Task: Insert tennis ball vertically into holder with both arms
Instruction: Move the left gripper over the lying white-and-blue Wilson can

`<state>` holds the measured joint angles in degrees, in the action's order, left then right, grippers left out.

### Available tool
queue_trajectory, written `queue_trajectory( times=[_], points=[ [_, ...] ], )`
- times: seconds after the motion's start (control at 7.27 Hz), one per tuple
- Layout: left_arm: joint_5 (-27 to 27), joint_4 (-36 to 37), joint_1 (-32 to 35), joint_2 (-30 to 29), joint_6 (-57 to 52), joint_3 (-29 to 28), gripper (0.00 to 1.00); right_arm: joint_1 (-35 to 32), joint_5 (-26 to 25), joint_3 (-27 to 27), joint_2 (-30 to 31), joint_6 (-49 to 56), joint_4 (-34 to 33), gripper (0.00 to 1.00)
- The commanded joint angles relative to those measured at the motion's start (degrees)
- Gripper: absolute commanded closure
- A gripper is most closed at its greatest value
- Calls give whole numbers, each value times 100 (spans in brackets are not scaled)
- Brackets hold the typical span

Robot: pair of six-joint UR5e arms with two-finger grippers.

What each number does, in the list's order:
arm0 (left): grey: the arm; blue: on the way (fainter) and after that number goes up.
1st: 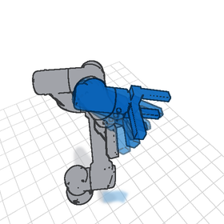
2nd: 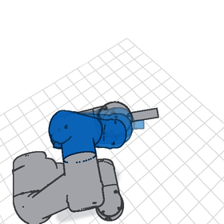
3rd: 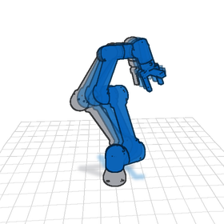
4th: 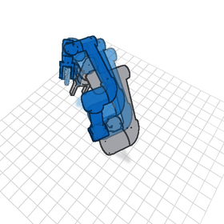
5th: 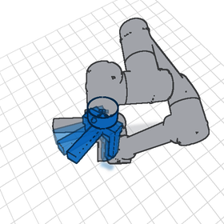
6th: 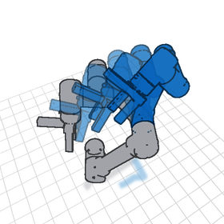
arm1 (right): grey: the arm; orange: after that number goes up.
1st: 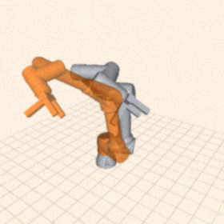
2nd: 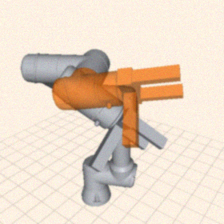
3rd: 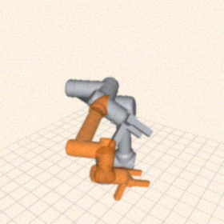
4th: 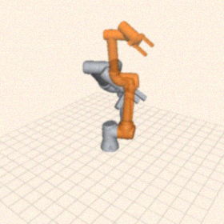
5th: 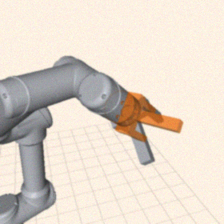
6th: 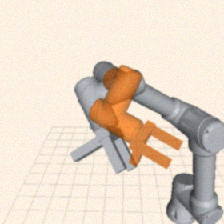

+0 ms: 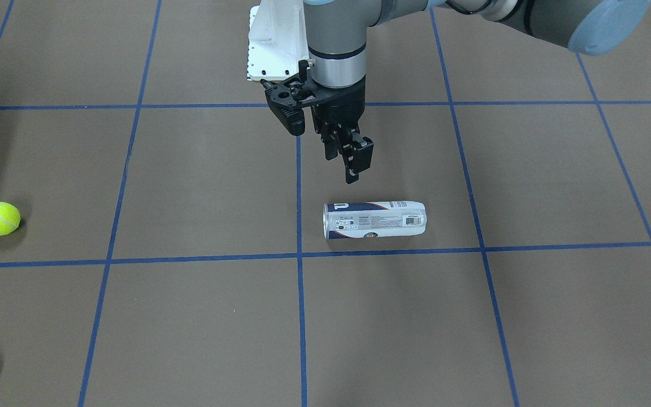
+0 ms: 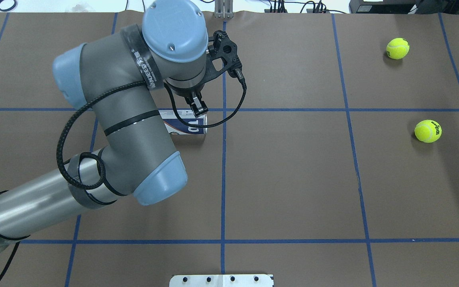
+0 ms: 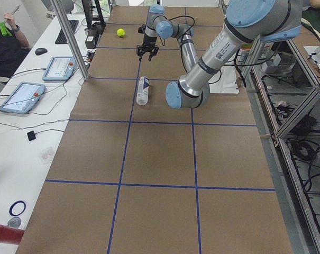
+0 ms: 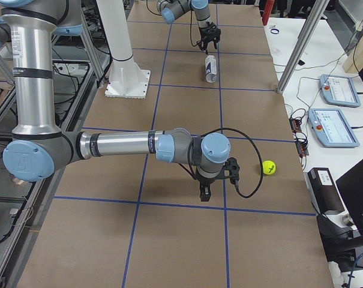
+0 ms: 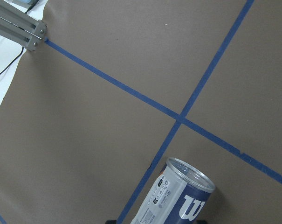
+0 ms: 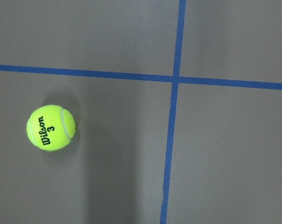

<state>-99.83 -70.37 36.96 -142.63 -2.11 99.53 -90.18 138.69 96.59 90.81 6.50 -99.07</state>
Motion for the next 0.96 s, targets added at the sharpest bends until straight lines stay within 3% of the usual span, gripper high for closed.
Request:
queue_trajectory(
  times=[0.0, 0.83],
  points=[
    [-221, 173, 136, -2, -772, -47, 15, 0, 9, 0, -2, -9, -7, 0],
    [-212, 129, -13, 112, -563, -30, 17, 0, 9, 9, -2, -26, -7, 0]
  ],
)
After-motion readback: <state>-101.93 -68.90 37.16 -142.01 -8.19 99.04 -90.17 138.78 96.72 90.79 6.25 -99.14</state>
